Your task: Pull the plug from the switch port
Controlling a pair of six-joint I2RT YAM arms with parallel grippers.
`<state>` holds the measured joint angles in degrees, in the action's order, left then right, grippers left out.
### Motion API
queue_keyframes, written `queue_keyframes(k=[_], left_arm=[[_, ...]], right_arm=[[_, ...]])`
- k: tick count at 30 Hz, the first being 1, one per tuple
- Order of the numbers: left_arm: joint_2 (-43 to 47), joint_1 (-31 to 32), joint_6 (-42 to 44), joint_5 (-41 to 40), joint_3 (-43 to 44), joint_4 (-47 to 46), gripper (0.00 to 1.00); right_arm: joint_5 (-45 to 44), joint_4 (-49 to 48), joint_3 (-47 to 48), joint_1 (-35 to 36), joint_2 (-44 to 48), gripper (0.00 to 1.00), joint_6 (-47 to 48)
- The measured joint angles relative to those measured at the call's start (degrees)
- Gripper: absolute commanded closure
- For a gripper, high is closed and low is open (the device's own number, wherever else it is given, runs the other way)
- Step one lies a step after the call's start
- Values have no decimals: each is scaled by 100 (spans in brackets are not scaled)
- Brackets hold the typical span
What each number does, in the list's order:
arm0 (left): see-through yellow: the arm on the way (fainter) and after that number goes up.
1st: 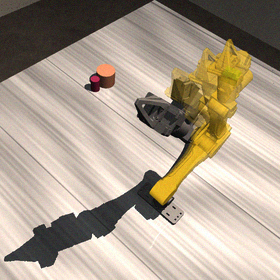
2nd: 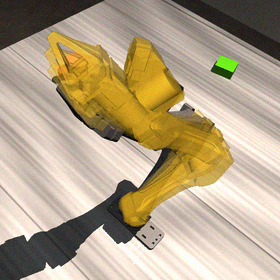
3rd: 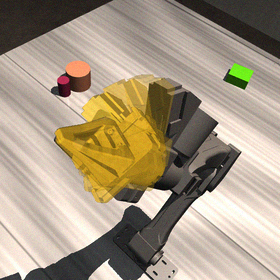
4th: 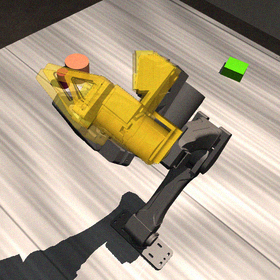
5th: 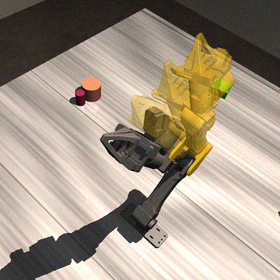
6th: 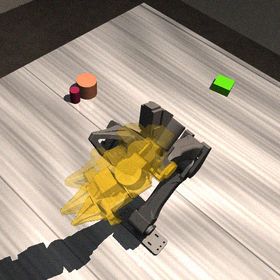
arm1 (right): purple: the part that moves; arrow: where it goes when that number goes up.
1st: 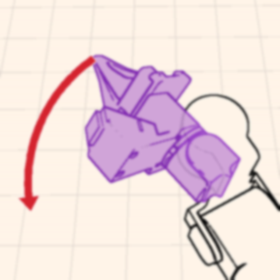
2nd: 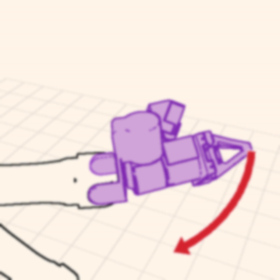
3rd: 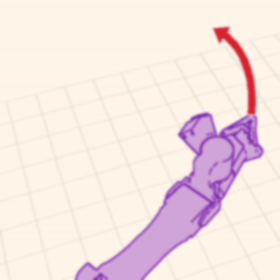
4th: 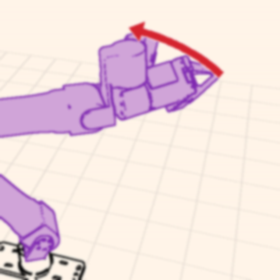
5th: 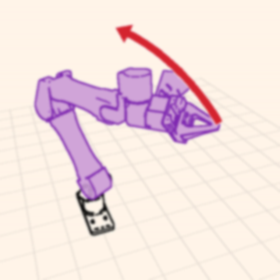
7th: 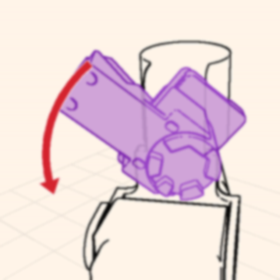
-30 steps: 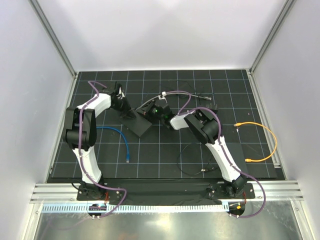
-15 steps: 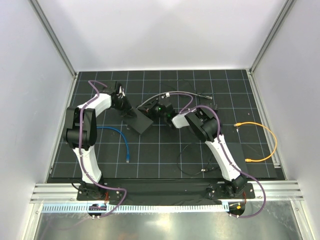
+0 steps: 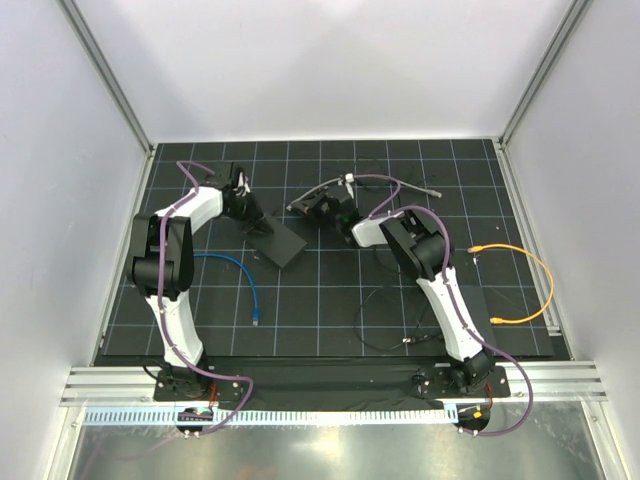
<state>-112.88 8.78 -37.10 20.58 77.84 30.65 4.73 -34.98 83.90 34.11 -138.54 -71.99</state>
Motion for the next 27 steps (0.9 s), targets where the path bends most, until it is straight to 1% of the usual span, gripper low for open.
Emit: queue_keyframes(k=[2, 6, 9, 10, 12, 15, 16, 17, 19, 21, 27], left_arm=[[0, 0, 2, 4, 0, 0, 79], [0, 9, 50, 24, 22, 2, 76], [11, 33, 166, 20, 57, 17, 71], [31, 48, 208, 15, 57, 17, 66], [85, 68, 315, -4, 55, 39, 60], [229, 107, 472, -96, -9, 85, 54], [291, 107, 516, -129, -46, 114, 50], [358, 98, 581, -142, -85, 129, 48], [511, 83, 645, -114, -164, 146, 46], [673, 74, 662, 42, -179, 173, 46], [1257, 90, 380, 962, -181, 70, 44]], right_arm=[[46, -61, -13, -79, -26, 99, -199], [131, 0, -24, -164, 4, 99, -195], [413, 352, -22, -173, 138, 99, -31], [516, 483, -22, -173, 199, 99, 31], [804, 870, -42, -173, 415, 99, 201], [1311, 1217, -289, -173, 955, 99, 424], [1432, 1316, -407, -173, 1152, 99, 474], [1593, 1401, -575, -173, 1416, 99, 577], [1884, 1589, -960, -173, 1987, 99, 800], [2138, 1790, -1303, -173, 2511, 99, 1069], [2892, 2544, -2358, -173, 3805, 99, 1904]])
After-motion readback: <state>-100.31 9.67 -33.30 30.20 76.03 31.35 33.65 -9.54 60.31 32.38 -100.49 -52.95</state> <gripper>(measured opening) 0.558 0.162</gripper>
